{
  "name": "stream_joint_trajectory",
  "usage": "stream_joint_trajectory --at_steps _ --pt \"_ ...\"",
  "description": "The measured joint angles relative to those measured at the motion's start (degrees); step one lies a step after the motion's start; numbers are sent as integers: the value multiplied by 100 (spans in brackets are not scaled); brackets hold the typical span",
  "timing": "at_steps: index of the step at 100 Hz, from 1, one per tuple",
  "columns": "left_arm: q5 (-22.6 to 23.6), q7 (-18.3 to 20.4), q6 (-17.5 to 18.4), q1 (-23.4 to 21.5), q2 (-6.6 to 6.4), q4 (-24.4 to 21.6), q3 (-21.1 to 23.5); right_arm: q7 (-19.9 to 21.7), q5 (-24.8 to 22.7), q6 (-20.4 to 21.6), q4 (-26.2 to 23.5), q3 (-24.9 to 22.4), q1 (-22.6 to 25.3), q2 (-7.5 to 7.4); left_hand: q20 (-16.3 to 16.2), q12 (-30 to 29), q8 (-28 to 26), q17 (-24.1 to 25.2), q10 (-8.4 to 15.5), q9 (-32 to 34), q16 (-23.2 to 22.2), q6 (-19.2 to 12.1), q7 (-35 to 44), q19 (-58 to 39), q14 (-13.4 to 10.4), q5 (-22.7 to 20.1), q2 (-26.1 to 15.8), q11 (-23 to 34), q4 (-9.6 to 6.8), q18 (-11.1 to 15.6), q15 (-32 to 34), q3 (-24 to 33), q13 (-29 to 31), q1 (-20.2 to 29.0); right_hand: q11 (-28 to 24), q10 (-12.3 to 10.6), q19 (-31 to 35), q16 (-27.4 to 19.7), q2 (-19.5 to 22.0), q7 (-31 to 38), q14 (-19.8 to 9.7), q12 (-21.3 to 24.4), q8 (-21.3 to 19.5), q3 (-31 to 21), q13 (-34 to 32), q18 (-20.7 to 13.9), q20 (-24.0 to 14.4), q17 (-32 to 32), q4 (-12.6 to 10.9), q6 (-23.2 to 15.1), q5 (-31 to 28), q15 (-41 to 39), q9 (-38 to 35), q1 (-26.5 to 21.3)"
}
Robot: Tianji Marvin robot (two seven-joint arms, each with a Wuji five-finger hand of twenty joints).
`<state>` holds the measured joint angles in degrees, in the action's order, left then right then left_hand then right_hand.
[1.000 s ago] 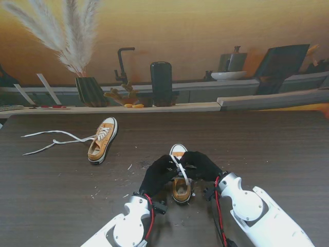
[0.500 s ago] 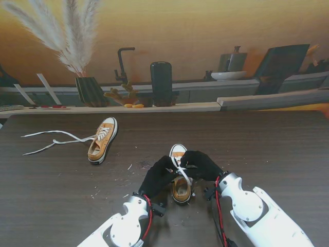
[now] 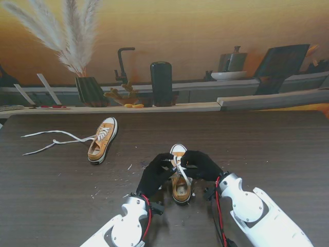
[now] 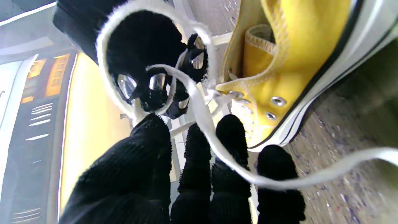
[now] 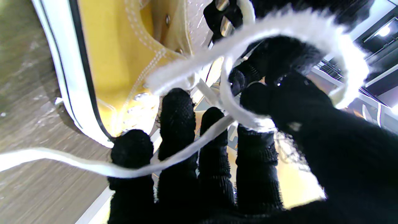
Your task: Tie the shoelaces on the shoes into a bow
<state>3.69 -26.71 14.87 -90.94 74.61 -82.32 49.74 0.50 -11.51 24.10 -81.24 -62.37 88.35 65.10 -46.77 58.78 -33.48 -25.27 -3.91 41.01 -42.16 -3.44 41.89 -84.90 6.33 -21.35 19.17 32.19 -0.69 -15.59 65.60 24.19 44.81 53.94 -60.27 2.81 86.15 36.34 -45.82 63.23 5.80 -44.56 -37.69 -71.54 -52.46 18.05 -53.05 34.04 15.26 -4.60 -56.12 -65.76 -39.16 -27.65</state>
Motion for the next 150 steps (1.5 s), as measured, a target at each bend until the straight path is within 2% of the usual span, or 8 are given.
stream_joint_trajectory --at_steps 8,16,40,82,88,101,111,150 --pt "-4 105 43 7 1 3 -14 2 -3 8 0 8 0 -2 0 -86 201 12 21 9 0 -350 -465 7 -6 -325 89 0 0 0 0 -54 0 -4 -10 0 0 0 1 0 0 0 0 0 0 0 0 0 0 0 1 0 -73 0" --pt "-20 152 54 17 0 4 -38 7 -3 10 -1 14 0 -2 0 -100 202 19 61 38 0 -350 -434 10 -7 -669 154 1 0 0 0 -59 0 -7 6 0 0 0 6 0 1 0 0 0 0 0 0 1 0 0 2 2 -113 -1" --pt "38 146 54 23 -2 17 -41 16 -3 8 -16 13 7 -4 0 -101 215 20 62 240 0 -352 -313 10 -31 -1028 361 6 -6 0 0 -49 0 0 6 0 0 0 -21 -1 2 0 0 0 0 0 -1 2 0 0 -43 2 -113 -3" --pt "205 -119 -38 107 34 96 -116 6 43 16 -17 63 5 -10 114 67 203 -172 67 683 0 -345 345 1 -91 -1358 490 -69 86 0 7 -254 102 175 7 0 0 0 34 82 2 0 -1 0 0 0 -2 2 0 72 -69 2 -114 -4" --pt "190 -104 -37 107 35 96 -116 6 48 19 -19 59 6 -10 117 145 -38 -172 67 683 0 -343 404 1 -91 -1347 478 -69 87 0 8 -254 101 163 7 0 0 0 36 91 2 0 -1 0 0 0 -3 2 0 73 -69 2 -114 -4" --pt "193 -50 50 114 31 113 -114 7 51 27 -42 54 16 -10 118 436 -745 -154 68 669 0 -330 757 1 -90 -1010 662 -94 85 0 8 969 96 -274 7 0 0 0 43 93 2 0 -1 0 0 0 -3 2 0 36 -73 2 -114 -4" --pt "183 3 115 116 25 125 -102 7 51 29 -65 52 28 -8 118 525 -1172 -83 68 658 0 -330 919 1 -88 -859 699 -97 15 0 9 1499 92 -517 7 0 0 0 43 83 2 0 -1 5 0 0 -3 3 0 22 -73 3 -114 -4" --pt "95 170 190 14 -10 79 2 -4 45 20 -101 21 46 0 73 636 -1831 16 68 637 -3 -340 1595 1 -85 -851 713 -98 -45 0 9 1681 74 -572 7 0 0 0 86 -5 3 0 -7 5 0 0 -14 2 0 21 3 4 -114 -4"
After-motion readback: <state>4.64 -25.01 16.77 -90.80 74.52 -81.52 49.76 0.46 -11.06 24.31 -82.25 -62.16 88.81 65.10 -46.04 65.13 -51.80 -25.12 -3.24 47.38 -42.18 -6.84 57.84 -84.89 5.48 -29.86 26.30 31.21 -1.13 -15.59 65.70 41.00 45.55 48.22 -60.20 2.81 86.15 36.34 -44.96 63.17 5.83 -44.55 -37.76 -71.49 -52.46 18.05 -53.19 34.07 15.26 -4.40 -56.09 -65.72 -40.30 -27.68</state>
